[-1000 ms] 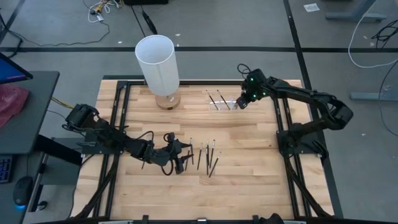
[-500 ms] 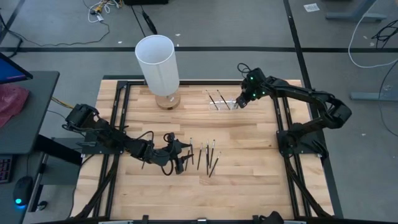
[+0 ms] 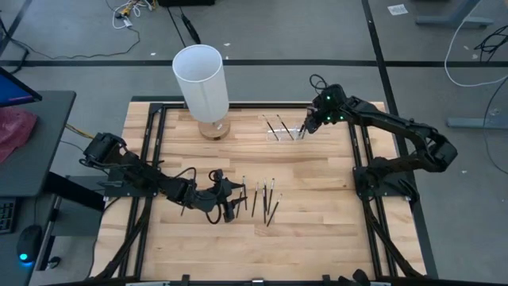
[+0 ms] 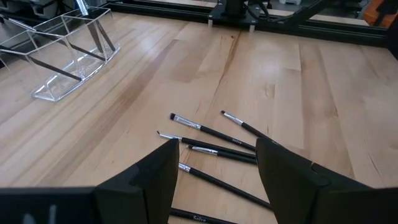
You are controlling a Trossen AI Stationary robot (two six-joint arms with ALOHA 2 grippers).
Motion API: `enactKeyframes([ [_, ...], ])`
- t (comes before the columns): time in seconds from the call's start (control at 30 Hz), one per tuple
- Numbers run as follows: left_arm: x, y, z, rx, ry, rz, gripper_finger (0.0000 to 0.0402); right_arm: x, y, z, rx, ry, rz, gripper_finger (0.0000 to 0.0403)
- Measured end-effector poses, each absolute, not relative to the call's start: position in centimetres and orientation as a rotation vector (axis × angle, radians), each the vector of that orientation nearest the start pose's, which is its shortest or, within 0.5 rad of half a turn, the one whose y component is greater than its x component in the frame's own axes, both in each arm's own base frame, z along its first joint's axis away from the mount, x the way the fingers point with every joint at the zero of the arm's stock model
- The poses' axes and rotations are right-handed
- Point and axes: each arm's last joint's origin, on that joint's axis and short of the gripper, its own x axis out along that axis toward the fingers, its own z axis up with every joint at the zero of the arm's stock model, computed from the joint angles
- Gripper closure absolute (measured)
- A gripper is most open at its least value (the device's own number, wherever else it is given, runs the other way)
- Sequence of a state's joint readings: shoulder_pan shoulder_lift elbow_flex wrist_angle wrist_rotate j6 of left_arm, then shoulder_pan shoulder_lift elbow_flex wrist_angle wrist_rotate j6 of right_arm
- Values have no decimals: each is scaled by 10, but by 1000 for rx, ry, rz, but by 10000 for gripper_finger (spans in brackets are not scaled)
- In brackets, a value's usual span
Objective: Sort items
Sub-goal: Put the powder brush into the transparent organizer, then put the brow brush into the transparent organizer
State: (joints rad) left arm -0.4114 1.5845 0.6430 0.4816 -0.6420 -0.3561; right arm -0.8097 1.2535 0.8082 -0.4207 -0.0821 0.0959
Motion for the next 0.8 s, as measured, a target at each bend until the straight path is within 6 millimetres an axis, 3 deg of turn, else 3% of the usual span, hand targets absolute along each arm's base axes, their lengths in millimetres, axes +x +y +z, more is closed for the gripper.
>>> enactKeyframes([
  [0.33, 280, -103, 164, -118, 351, 293, 184, 168, -175, 248, 384, 662, -796, 239],
  [0.53, 280, -103, 164, -118, 351, 293, 184, 178, -164, 256, 337, 613, -740, 239],
  [0.67, 280, -103, 164, -117, 354, 293, 184, 197, -144, 251, 264, 578, -627, 239],
  [0.8, 279, -103, 164, -140, 354, 305, 184, 221, -103, 231, 210, 455, -446, 239],
])
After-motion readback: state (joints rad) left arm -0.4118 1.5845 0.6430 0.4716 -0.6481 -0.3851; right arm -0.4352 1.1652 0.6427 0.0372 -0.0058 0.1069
